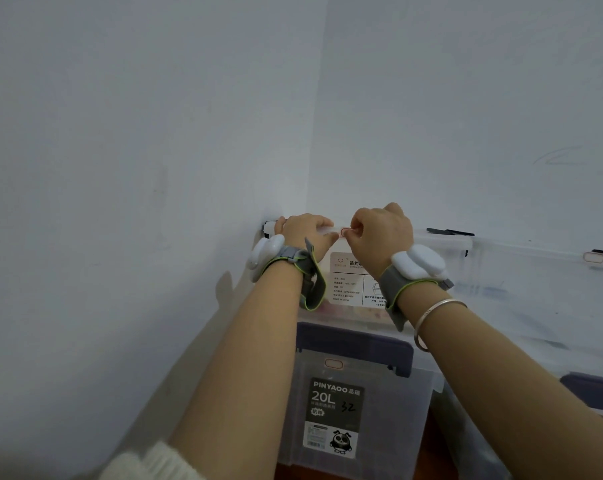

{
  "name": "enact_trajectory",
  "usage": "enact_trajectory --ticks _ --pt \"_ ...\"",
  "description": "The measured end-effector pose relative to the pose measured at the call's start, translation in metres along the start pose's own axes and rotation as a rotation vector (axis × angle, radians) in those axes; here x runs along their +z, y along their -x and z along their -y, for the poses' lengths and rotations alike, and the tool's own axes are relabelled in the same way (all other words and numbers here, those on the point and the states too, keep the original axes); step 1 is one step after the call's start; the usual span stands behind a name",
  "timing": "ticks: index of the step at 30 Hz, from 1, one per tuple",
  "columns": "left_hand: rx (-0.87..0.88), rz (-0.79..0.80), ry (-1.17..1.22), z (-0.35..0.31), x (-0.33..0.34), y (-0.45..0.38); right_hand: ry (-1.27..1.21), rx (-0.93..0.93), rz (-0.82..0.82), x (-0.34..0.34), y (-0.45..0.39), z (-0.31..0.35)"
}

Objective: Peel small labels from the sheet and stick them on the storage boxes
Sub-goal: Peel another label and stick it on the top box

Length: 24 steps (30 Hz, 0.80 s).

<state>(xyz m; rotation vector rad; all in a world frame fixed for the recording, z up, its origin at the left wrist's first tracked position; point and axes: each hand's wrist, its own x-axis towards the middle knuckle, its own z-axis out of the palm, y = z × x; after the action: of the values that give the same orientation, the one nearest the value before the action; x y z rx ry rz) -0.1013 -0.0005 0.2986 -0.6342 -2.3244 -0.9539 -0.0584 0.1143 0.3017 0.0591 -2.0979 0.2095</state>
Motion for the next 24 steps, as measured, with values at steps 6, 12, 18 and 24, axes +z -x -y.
enact_trajectory --ticks 6,12,18,24 --pt "0.012 0.012 -0.008 0.001 -0.002 0.0 0.099 -0.003 -0.029 0.006 0.006 0.004" --pt "0.02 -0.005 0.008 0.001 -0.001 0.001 0.027 0.242 -0.024 0.001 0.002 -0.008" --pt "0.024 0.007 -0.006 0.002 -0.001 0.001 -0.078 0.267 0.053 -0.004 -0.002 -0.016" --pt "0.048 0.011 -0.115 0.004 0.001 0.005 -0.1 0.229 0.072 -0.008 0.002 -0.02"
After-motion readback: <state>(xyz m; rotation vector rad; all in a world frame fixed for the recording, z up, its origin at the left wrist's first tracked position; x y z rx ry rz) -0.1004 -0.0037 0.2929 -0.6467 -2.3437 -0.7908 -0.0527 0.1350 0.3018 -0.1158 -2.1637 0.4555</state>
